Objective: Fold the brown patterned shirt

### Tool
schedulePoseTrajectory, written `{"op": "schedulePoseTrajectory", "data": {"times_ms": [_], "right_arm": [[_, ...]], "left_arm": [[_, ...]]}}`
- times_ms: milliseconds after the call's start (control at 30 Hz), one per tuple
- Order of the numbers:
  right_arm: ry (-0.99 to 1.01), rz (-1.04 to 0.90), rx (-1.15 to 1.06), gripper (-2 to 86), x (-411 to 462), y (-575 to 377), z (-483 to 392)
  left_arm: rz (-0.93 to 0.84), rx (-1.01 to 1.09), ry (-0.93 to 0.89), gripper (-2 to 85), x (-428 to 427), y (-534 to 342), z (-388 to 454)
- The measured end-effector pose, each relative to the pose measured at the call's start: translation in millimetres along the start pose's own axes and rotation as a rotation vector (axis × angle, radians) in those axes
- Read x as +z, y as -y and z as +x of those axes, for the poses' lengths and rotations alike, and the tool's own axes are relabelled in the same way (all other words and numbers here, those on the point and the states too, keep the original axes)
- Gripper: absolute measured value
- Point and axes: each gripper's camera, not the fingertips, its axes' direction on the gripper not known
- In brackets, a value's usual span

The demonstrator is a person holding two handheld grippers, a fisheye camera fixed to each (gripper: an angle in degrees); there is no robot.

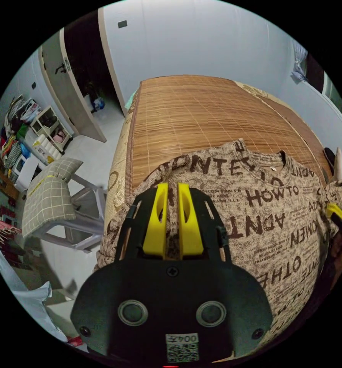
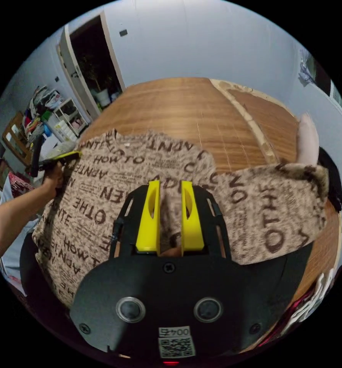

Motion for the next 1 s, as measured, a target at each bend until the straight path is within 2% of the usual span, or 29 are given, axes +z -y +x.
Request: {"op": "schedulePoseTrajectory", "data": {"times_ms": [133,200,267,333,500,600,767,900,1000], "right_arm": [[-0.056,0.059,0.045,7.6,-43,31,55],[-0.018,0.024,0.075,7.6,-37,47,86],[0.111,-0.089,0.125,8.0,-12,64,118],[0.158,-0.099,0.137,8.2,1,65,127],[0.073,-0.143,0.05,9.4,13,64,118],[-0.092,-0.159,-0.064,10.3,-2,67,102],[-0.105,-0.249,-0.146,10.5,11,65,90],[-0.117,-0.234,-0.159,5.3,15,70,81],[-0.298,-0.281,-0.049,3.4,13,71,94]], "left_arm": [[0.007,0.002,0.005,2.6,6,0,10],[0.008,-0.004,-0.007,2.6,9,1,12],[0.008,-0.002,-0.004,2.6,12,2,18],[0.009,0.003,0.006,2.6,15,2,23],[0.009,0.0,0.001,2.6,21,4,33],[0.009,0.004,0.009,2.6,25,6,41],[0.009,0.008,0.018,2.6,32,8,55],[0.009,0.009,0.021,2.5,37,9,63],[0.009,0.009,0.021,2.4,40,10,69]]}}
